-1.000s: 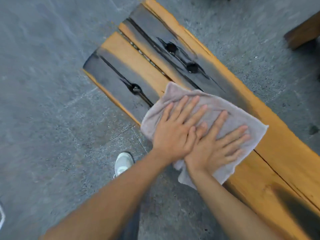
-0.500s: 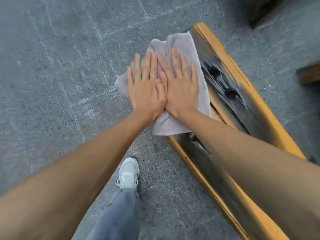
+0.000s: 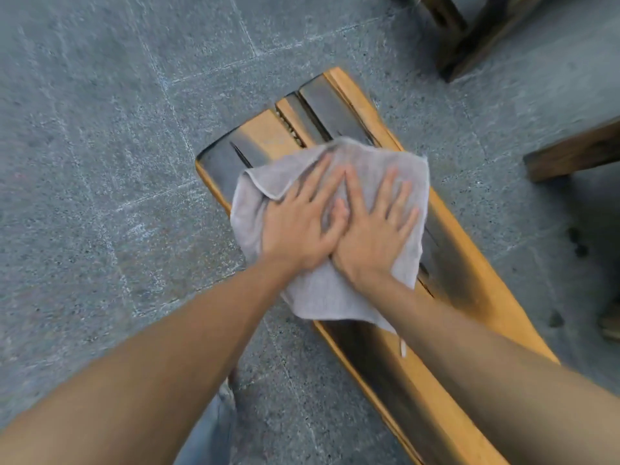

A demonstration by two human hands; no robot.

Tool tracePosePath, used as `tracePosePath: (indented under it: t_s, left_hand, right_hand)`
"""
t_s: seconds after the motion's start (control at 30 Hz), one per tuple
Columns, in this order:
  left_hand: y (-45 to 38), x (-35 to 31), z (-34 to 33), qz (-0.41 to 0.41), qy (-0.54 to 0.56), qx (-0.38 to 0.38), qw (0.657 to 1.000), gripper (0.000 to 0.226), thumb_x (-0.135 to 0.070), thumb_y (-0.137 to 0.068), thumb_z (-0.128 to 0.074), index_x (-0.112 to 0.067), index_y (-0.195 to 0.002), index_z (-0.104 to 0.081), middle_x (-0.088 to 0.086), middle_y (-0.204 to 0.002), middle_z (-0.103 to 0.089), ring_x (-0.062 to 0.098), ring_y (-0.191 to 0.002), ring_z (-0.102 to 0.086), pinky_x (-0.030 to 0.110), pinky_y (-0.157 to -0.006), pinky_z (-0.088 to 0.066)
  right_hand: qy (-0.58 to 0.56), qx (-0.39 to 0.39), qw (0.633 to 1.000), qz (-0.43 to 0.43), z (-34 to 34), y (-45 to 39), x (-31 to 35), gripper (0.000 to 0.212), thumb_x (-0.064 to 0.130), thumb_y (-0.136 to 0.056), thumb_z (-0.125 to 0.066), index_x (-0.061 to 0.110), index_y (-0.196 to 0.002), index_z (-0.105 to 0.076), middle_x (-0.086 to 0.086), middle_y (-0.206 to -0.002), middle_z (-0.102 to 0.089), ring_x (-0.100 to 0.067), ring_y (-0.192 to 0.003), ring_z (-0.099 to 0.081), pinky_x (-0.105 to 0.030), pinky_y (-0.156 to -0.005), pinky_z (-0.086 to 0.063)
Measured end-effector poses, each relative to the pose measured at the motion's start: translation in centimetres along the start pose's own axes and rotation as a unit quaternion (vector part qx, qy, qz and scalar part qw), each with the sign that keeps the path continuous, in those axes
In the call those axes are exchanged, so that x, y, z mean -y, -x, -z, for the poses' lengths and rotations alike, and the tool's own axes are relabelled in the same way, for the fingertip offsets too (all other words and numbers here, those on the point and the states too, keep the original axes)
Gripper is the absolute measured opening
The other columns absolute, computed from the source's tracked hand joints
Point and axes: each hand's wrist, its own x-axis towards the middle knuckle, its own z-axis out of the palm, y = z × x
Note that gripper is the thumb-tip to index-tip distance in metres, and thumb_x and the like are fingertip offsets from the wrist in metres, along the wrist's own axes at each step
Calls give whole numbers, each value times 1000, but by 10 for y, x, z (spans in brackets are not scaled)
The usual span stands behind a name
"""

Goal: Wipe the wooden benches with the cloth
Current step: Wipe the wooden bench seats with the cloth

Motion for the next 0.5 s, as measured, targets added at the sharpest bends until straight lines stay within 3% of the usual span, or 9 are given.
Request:
tracePosePath:
  t_s: [0.13,0.23,0.3,0.37,0.5]
  left_hand:
    - [-82,27,4,96,-39,-16,995,55,-48,-100,-27,-40,-155,-30,-9,-166,-24,16,-148,-32,41,-108,-38]
    - [-124,36,8,109,-51,19,993,59,-53,-96,-24,-43,-154,-29,-4,-161,-35,25,-142,-37,46,-106,-34]
    - [-144,40,10,102,-50,39,993,62,-55,-94,-22,-42,-154,-29,3,-146,-52,29,-128,-48,47,-99,-36]
    - [-157,42,10,92,-45,53,993,64,-58,-94,-18,-41,-155,-27,9,-130,-59,33,-113,-55,47,-92,-41]
    - [-161,46,14,70,-18,78,994,68,-63,-92,-12,-39,-155,-25,12,-131,-59,36,-110,-60,47,-88,-47]
  right_hand:
    - [-1,-20,999,31,15,-91,50,55,58,-103,-18,56,-154,4,-6,-170,14,-31,-156,10,-59,-122,4]
    - [5,-31,999,-8,23,-128,63,55,62,-101,-22,60,-152,-2,-7,-167,-12,-30,-150,-20,-56,-119,-14]
    - [-7,-33,999,-25,29,-145,71,55,66,-100,-24,63,-150,-1,-8,-147,-39,-30,-125,-43,-51,-103,-29]
    - [-2,-42,998,-40,33,-154,73,56,67,-99,-23,63,-150,0,-9,-125,-50,-30,-105,-48,-48,-90,-32]
    - [4,-46,997,-66,35,-156,71,61,70,-92,-10,59,-152,-5,-10,-120,-54,-30,-106,-50,-48,-89,-33]
